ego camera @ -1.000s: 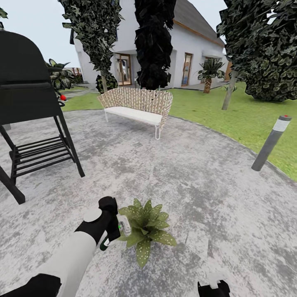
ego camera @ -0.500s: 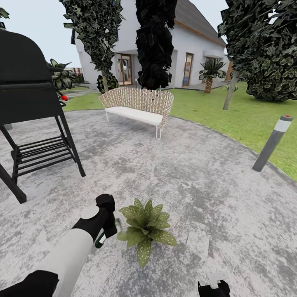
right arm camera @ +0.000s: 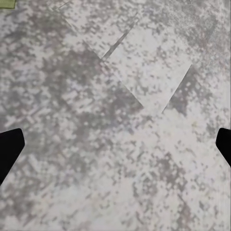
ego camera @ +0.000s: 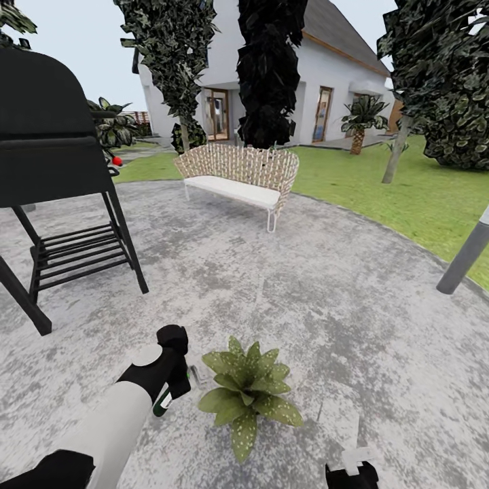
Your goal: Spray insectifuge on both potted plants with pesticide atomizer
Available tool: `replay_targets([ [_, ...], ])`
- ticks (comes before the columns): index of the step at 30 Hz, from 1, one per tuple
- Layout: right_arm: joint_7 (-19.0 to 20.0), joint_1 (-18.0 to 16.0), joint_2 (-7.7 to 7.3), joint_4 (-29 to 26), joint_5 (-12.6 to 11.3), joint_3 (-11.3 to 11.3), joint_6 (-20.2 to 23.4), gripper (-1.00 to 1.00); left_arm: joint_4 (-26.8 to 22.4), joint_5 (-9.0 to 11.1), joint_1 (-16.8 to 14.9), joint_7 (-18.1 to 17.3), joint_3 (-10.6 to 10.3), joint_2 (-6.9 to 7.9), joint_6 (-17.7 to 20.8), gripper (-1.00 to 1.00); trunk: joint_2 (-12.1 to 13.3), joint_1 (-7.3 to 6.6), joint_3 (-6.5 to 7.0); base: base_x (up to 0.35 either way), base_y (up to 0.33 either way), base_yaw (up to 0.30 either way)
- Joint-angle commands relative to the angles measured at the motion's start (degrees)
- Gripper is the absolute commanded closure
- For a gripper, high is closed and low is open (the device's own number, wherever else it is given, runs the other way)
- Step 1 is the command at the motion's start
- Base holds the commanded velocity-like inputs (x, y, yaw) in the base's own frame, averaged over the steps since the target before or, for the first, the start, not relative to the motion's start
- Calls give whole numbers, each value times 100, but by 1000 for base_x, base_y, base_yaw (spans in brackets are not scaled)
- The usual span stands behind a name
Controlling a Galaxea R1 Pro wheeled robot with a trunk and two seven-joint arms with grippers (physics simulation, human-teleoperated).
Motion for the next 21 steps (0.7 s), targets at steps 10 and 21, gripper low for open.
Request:
replay_targets([
  [10,-22,-2,-5,2,-28,49,-12,-100,4,-12,416,195,-3,0,41,100,-2,-1,-5,6,0,12],
  [21,-22,-2,-5,2,-28,49,-12,-100,-94,-2,91,154,43,-49,80,100,-2,-1,-5,0,0,0],
])
